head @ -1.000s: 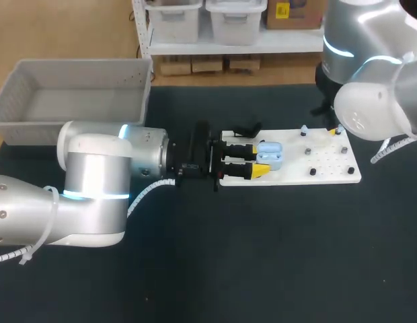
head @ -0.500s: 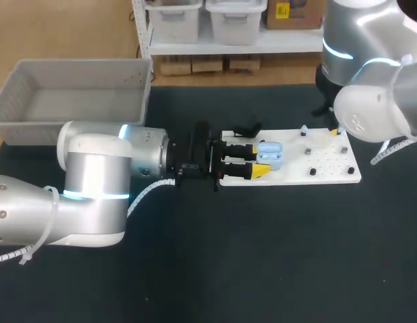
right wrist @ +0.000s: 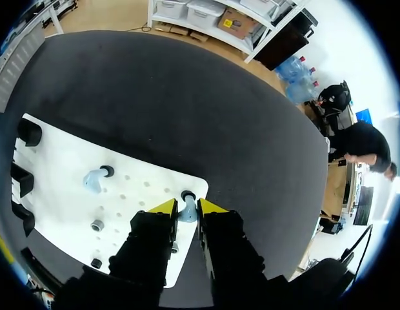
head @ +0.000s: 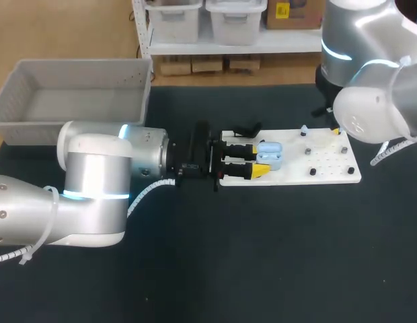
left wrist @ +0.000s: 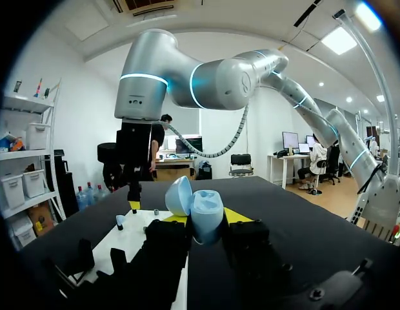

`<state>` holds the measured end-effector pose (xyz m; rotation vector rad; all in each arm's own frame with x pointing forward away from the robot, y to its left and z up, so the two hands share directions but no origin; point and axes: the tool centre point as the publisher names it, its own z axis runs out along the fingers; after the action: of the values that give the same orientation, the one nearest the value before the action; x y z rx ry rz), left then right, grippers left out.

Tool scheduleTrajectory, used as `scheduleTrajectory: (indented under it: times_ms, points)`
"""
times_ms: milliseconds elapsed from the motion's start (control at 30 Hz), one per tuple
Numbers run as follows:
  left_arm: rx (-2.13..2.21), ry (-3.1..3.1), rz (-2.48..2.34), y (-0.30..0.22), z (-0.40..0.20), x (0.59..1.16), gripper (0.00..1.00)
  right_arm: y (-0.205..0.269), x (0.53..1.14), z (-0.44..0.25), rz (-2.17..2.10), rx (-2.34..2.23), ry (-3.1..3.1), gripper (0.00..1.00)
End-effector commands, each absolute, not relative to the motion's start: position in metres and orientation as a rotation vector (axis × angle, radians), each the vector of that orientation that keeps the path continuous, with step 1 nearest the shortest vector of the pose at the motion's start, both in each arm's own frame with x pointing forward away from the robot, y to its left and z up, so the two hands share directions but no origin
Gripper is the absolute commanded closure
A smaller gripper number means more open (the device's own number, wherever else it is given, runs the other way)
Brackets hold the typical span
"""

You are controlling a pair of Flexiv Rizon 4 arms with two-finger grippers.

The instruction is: Pick up each earbud case from the left stands, insert the matching earbuds, close the lid, and place the case in the box.

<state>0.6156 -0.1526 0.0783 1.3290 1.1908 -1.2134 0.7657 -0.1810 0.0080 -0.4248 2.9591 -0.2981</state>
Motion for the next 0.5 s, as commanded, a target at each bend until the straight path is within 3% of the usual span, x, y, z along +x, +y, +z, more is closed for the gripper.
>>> scheduleTrajectory:
  times_ms: [33, 500]
  points:
    - [1.323, 1.188, -1.208, -0.152, 0.077, 0.614, 1.00, -0.182, 0.764, 0.009, -0.302, -0.417, 2.951, 1.00]
    - [1.323, 1.188, -1.208, -0.152, 0.077, 0.614, 1.00, -0.191, 0.747, 0.056, -0.323, -0.381, 2.935, 1.00]
